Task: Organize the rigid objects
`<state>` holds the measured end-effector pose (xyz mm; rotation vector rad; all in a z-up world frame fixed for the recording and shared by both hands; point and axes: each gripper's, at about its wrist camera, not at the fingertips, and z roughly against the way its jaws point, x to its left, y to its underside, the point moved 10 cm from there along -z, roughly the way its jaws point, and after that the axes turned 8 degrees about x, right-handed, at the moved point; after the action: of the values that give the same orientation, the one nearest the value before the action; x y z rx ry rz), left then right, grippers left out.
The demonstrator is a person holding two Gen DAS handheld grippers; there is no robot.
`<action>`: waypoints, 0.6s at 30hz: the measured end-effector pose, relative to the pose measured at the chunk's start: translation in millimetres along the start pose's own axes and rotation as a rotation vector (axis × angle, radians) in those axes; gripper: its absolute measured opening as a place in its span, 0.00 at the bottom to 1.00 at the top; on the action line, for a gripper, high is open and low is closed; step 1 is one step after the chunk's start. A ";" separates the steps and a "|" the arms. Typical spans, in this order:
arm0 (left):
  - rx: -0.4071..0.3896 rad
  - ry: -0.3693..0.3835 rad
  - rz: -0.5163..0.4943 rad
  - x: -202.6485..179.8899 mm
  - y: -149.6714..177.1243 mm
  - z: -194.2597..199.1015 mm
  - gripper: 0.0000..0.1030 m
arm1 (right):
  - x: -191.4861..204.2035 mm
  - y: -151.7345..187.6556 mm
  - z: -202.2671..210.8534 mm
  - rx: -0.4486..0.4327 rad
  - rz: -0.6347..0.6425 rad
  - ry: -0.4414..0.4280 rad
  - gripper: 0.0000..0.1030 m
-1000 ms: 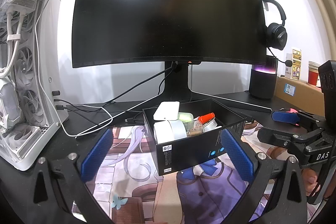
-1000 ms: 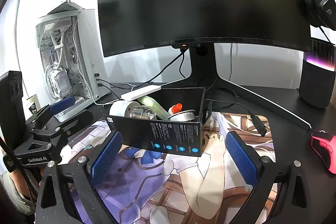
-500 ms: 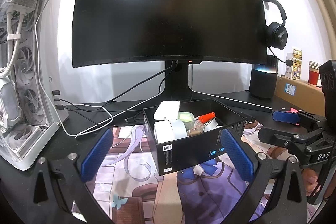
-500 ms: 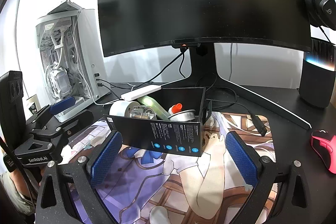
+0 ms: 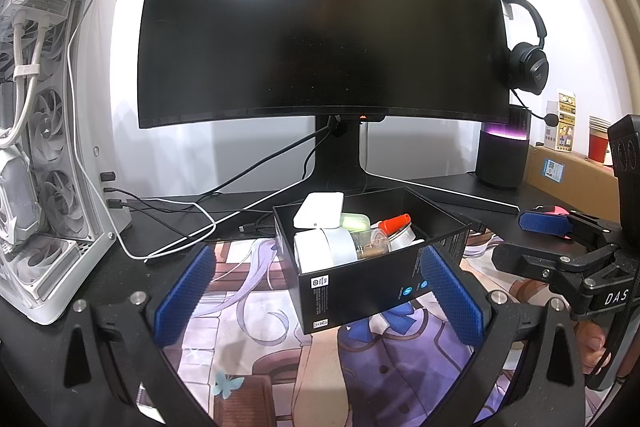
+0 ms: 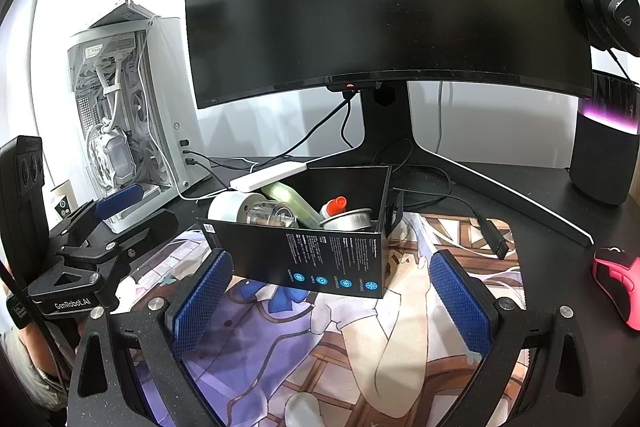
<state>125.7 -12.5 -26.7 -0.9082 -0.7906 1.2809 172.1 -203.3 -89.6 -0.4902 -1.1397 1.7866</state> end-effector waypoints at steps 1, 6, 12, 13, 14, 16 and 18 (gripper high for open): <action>0.000 0.000 0.000 0.0 0.0 -0.1 1.00 | 0.0 0.0 0.0 0.000 0.000 0.000 0.98; 0.002 -0.008 0.002 1.2 0.8 0.5 1.00 | -0.1 0.0 0.1 0.001 0.000 0.000 0.98; 0.004 -0.017 0.003 2.3 0.9 0.3 1.00 | -0.1 0.1 0.1 0.001 -0.001 0.000 0.98; 0.004 -0.017 0.004 2.1 0.9 0.3 1.00 | -0.1 0.0 0.1 0.001 -0.001 0.000 0.98; 0.004 -0.017 0.004 2.2 0.9 0.3 1.00 | -0.1 0.1 0.0 0.001 -0.001 -0.001 0.98; 0.005 -0.017 0.005 2.2 0.8 0.1 1.00 | -0.1 0.2 0.0 0.001 -0.001 0.000 0.98; 0.005 -0.017 0.004 2.4 0.8 0.1 1.00 | -0.1 0.0 -0.1 0.001 -0.001 -0.001 0.98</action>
<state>125.5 -10.1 -27.4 -0.8963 -0.7992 1.2950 172.2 -203.3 -89.7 -0.4884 -1.1395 1.7870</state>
